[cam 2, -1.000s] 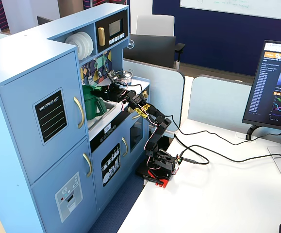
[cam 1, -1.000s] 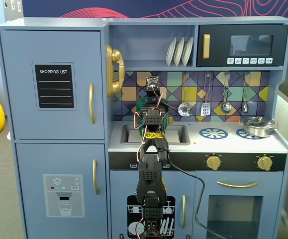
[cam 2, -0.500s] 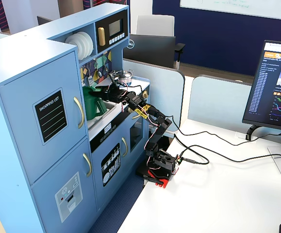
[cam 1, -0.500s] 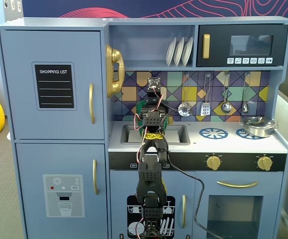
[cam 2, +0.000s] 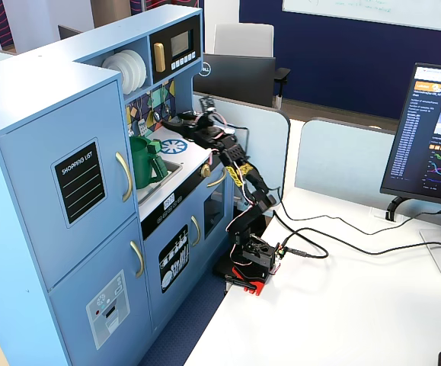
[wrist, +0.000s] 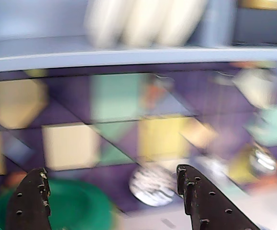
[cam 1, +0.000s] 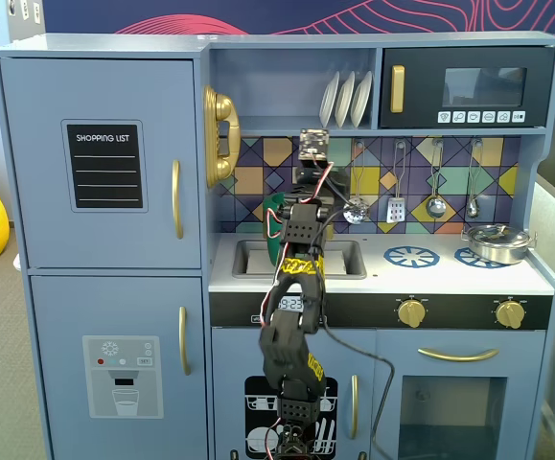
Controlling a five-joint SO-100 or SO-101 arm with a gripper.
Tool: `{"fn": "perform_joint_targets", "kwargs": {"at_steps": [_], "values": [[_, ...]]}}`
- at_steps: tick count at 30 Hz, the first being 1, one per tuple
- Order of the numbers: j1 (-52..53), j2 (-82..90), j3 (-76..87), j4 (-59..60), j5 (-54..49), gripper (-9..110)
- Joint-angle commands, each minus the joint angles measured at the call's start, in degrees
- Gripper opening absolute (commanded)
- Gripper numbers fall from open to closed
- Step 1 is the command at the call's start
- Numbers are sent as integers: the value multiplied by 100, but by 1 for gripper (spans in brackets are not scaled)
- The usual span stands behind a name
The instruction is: Pick up the lid from the counter and put it on the green recipient
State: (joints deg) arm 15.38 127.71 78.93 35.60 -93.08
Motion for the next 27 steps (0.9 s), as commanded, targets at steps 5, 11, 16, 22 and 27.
{"fn": "perform_joint_targets", "kwargs": {"at_steps": [5, 11, 16, 22, 27], "values": [[431, 2188, 1758, 2021, 413, 20], [-492, 3858, 4122, 3243, -62, 9], [-896, 5150, 6328, 3788, -290, 0], [-1485, 5432, 8042, 4122, 545, 0], [-1960, 5361, 9070, 4271, 835, 0]]}}
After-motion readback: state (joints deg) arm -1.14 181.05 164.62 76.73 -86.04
